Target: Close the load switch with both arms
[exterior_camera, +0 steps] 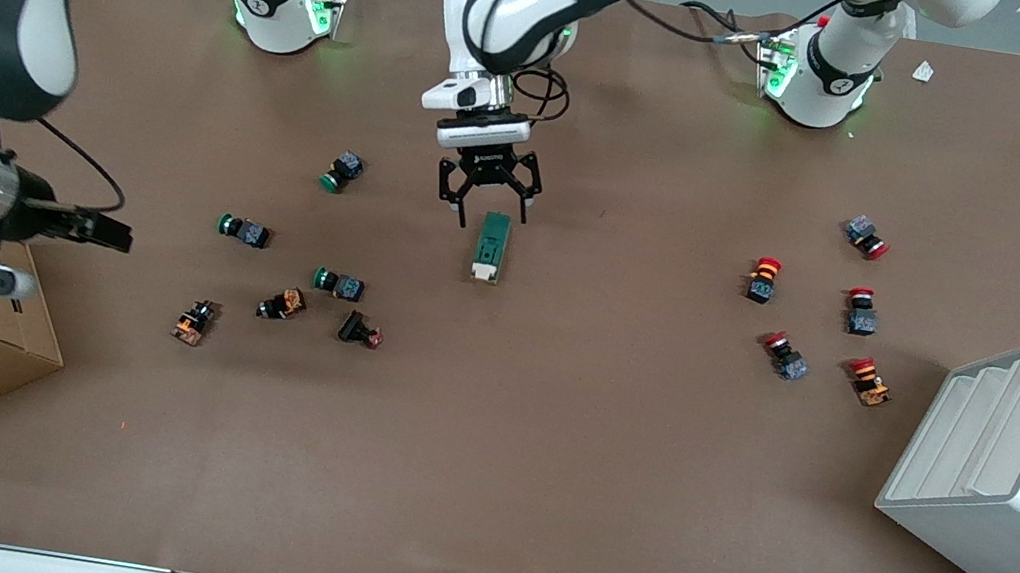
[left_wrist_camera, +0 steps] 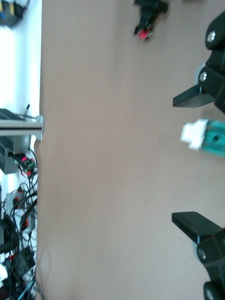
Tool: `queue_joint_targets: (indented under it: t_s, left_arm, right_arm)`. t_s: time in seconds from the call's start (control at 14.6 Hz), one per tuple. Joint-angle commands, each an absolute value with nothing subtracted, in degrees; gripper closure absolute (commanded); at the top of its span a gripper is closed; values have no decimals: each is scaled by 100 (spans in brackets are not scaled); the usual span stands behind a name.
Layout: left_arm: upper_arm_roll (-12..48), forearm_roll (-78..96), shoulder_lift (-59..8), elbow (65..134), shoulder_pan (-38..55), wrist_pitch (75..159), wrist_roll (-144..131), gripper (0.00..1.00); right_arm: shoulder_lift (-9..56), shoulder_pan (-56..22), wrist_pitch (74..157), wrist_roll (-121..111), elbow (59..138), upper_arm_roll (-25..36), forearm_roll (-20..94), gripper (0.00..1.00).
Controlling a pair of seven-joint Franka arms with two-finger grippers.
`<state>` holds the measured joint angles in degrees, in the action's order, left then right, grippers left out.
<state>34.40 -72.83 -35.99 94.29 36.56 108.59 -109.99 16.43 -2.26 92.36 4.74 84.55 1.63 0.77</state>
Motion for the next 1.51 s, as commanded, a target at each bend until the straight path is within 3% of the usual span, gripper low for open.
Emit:
queue_joint_targets:
  t_s: [0.0,0.34,0.82,1.23,1.44]
  left_arm:
    - [3524,-6183,-2893,9318,2982,10960,-9375,1]
    - [3524,-4424,-2348,8413,1699,10890,-6622,0]
    - [3446,-2437,-1373,8323,-156,10565,-3888,0]
    - [1892,-653,-642,8394,-80,9942,-2084,0]
    - [1390,-335,-379,8516,79,9599,-1663,0]
  right_arm:
    - [1345,-53,9106,151,8657,122,-70,0]
    - [1152,-44,8956,-97,8657,343,-79,0]
    - [958,-35,8965,-79,8631,325,-193,0]
    - [949,219,8895,-70,8491,369,-132,0]
    - [1010,185,8824,-62,8219,325,-175,0]
